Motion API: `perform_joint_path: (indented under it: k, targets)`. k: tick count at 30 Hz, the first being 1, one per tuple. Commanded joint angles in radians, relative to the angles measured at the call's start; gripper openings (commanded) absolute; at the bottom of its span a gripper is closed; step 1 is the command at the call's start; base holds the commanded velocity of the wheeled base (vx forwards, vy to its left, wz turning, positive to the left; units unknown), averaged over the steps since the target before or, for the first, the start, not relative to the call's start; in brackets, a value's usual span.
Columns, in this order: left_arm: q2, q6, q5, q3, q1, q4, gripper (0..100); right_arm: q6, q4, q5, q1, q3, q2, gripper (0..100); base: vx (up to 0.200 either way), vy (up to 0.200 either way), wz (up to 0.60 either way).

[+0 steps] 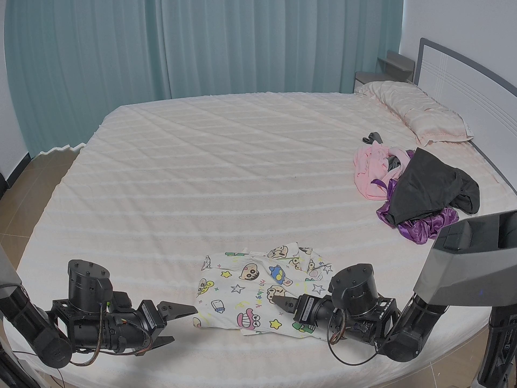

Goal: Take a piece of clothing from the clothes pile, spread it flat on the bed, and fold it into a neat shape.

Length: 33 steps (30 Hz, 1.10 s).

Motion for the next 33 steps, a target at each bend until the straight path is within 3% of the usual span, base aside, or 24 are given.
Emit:
perform_joint_path:
  k: [1,5,20,30,33]
  targets:
    - [0.001,0.000,0.000,0.001,0.000,0.000,100,-0.015,0.006,-0.002,-0.031,-0.047,0.016,100,0.000,0.000,0.00]
    - [0.001,0.000,0.000,0.001,0.000,0.000,100,-0.070,0.021,-0.003,-0.100,-0.112,0.042,100,0.000,0.000,0.00]
    - [0.005,0.000,0.000,-0.001,0.000,0.000,100,-0.078,0.014,-0.003,-0.266,-0.326,0.165,100,0.000,0.000,0.00]
    - [0.027,0.000,0.000,0.010,0.000,-0.042,100,-0.086,0.024,0.015,-0.335,-0.270,0.079,100,0.000,0.000,0.00]
    - [0.034,0.000,0.000,0.011,0.000,-0.053,100,-0.170,0.010,0.037,-0.356,-0.233,0.086,100,0.000,0.000,0.00]
